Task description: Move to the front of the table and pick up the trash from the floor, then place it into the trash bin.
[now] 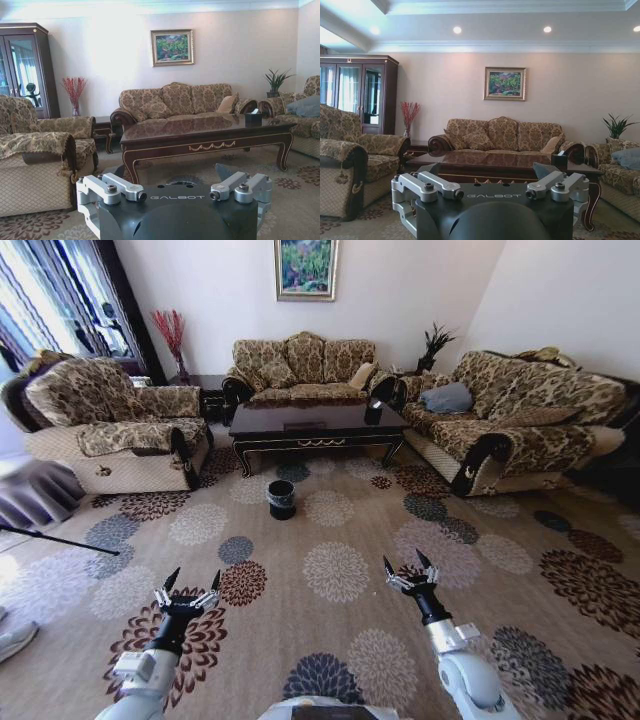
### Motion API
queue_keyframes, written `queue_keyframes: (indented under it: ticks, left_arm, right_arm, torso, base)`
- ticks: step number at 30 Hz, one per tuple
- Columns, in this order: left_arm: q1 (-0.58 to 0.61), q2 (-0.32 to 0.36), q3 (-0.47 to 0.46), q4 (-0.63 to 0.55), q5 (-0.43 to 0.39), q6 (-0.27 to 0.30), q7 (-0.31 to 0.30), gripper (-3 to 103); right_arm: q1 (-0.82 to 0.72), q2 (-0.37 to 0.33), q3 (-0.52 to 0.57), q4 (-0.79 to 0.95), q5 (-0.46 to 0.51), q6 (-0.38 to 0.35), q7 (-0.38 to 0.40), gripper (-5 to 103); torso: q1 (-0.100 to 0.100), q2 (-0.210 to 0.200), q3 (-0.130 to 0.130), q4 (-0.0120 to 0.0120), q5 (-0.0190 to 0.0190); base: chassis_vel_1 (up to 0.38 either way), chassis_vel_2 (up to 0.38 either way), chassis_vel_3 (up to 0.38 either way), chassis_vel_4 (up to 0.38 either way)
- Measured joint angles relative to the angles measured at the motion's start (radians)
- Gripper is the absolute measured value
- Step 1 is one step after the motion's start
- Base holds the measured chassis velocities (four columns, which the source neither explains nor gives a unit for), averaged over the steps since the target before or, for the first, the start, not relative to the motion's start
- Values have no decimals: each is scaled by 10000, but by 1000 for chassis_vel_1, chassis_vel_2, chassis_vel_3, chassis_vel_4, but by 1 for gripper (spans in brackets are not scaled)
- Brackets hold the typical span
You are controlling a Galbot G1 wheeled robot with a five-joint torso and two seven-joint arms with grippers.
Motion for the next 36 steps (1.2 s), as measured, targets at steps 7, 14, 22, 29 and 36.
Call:
queue_keyframes:
  ticks: [7, 14, 22, 29, 36]
  left_arm:
    - [0, 0, 0, 0, 0, 0, 0, 100]
    - [0, 0, 0, 0, 0, 0, 0, 100]
    - [0, 0, 0, 0, 0, 0, 0, 100]
    - [0, 0, 0, 0, 0, 0, 0, 100]
    - [0, 0, 0, 0, 0, 0, 0, 100]
  right_arm:
    - [0, 0, 0, 0, 0, 0, 0, 100]
    - [0, 0, 0, 0, 0, 0, 0, 100]
    - [0, 0, 0, 0, 0, 0, 0, 100]
    - [0, 0, 0, 0, 0, 0, 0, 100]
    - [0, 0, 0, 0, 0, 0, 0, 100]
  torso:
    - [113, 255, 142, 0, 0]
    - [124, 277, 158, 0, 0]
    - [106, 240, 137, 0, 0]
    - [91, 205, 117, 0, 0]
    - [83, 186, 106, 0, 0]
  base:
    - [0, 0, 0, 0]
    - [0, 0, 0, 0]
    - [0, 0, 0, 0]
    - [0, 0, 0, 0]
    - [0, 0, 0, 0]
